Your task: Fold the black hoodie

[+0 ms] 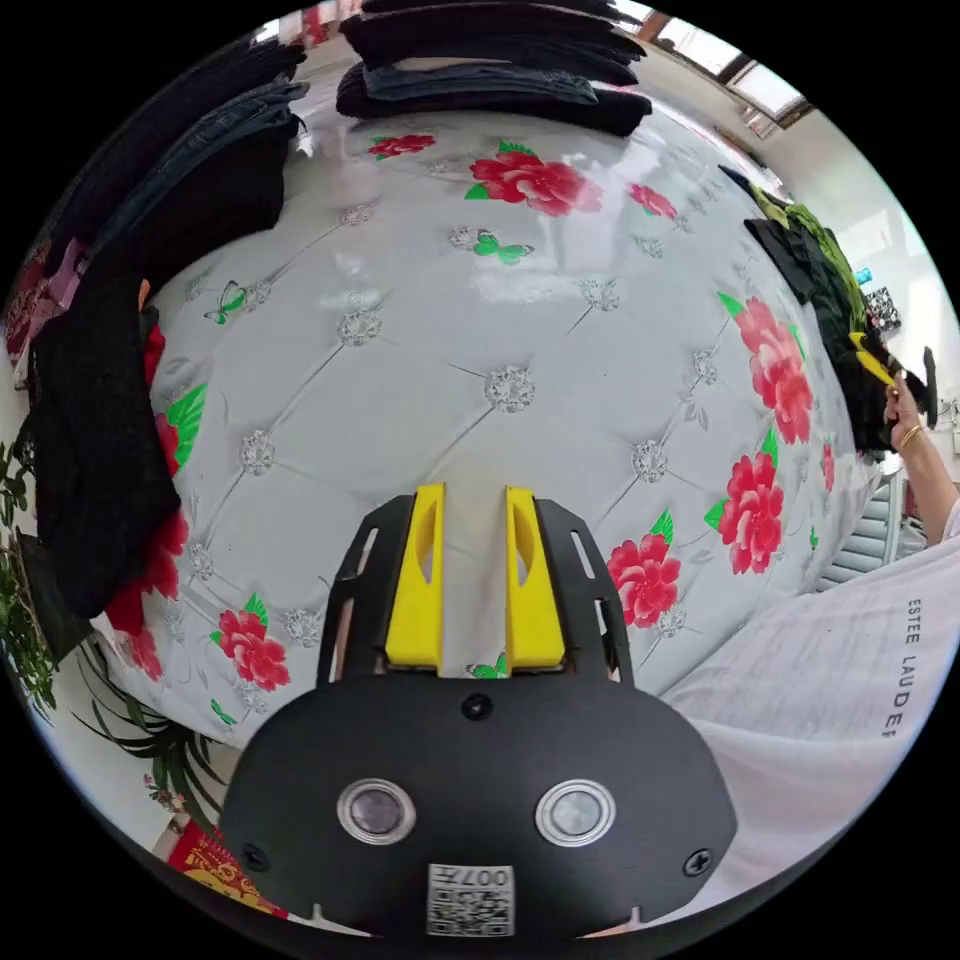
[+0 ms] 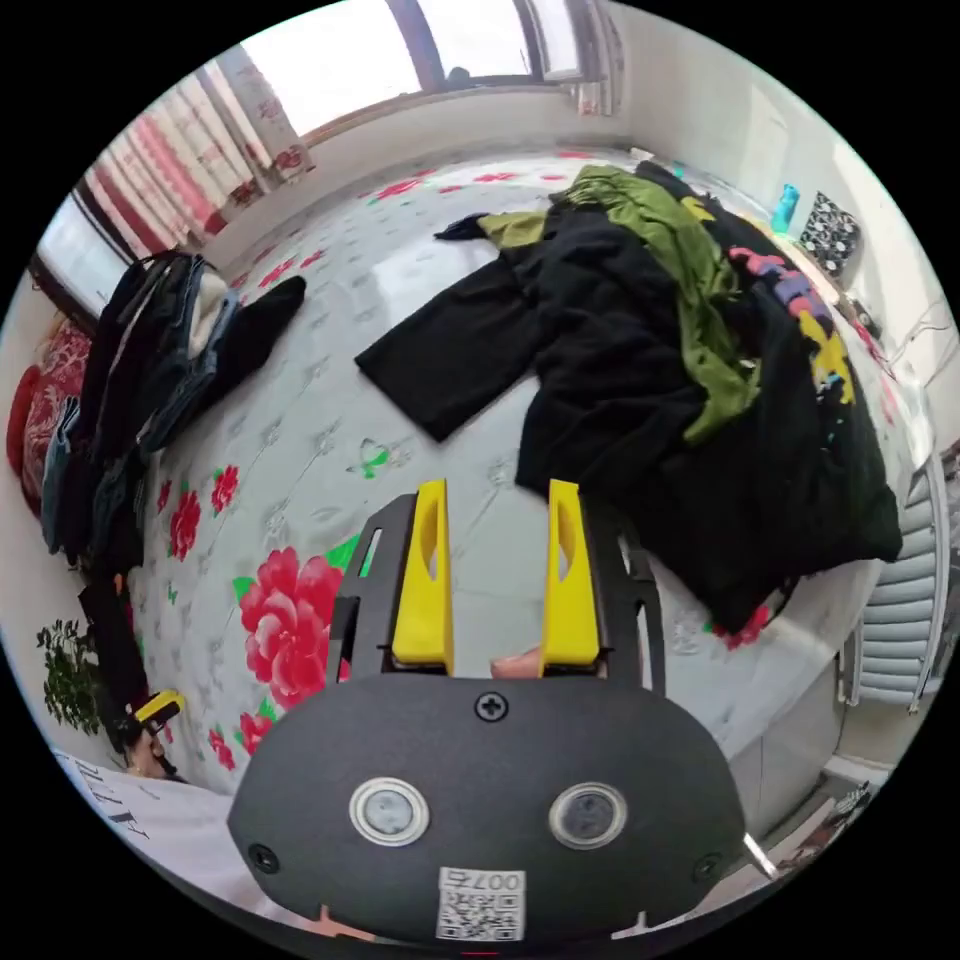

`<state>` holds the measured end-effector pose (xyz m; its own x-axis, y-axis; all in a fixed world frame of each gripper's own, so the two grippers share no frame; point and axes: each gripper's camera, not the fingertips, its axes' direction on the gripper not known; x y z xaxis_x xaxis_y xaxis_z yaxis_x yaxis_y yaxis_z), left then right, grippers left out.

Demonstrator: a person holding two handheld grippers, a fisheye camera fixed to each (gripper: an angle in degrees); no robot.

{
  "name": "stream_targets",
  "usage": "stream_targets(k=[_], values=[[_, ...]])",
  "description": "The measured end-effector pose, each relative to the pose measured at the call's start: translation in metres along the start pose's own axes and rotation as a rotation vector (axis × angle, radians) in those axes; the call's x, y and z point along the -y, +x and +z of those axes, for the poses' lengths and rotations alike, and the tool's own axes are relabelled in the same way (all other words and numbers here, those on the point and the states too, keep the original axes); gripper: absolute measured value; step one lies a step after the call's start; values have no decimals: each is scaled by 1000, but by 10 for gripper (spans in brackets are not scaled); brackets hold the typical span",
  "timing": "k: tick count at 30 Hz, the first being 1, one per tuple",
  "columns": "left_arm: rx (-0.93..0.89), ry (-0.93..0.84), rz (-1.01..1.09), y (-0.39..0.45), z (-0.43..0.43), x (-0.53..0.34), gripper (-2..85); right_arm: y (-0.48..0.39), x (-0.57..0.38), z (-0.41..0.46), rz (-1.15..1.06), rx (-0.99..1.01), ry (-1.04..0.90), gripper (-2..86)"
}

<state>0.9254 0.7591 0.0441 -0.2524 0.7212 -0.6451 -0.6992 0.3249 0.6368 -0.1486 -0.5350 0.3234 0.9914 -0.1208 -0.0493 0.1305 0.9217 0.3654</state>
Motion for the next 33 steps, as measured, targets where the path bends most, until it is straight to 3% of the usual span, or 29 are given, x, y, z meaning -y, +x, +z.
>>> stream_targets(k=[2, 4, 5, 7, 13, 15, 17, 18, 21, 25, 28, 33], values=[[95, -30, 51, 18, 2, 8, 76, 67, 14, -53, 164, -229, 187, 116], [121, -41, 82, 28, 2, 13, 73, 108, 18, -69, 252, -342, 234, 113], [125, -47, 81, 29, 2, 16, 72, 136, 22, -60, 296, -339, 160, 107], [114, -49, 76, 28, 1, 18, 72, 169, 22, -28, 325, -241, -7, 92], [135, -76, 80, 30, -6, 23, 67, 167, 2, -36, 288, -129, 38, 16], [145, -79, 51, 30, -11, 22, 65, 165, -10, -50, 277, -15, 73, 7], [147, -59, 46, 28, -15, 18, 62, 155, -34, -73, 277, 243, 138, 1], [142, -37, 46, 26, -19, 13, 60, 147, -42, -80, 269, 250, 164, 0], [117, 35, 65, 17, -29, -4, 53, 90, -78, -107, 150, 272, 198, -2], [-15, 72, 101, 2, -45, -20, 51, -18, -127, -126, -9, 498, 191, -3], [-184, 184, 136, -4, -72, -45, 66, -135, -163, -126, -241, 550, 93, -3], [-345, 352, 237, -18, -131, -110, 85, -327, -254, -116, -650, 850, -148, -2]])
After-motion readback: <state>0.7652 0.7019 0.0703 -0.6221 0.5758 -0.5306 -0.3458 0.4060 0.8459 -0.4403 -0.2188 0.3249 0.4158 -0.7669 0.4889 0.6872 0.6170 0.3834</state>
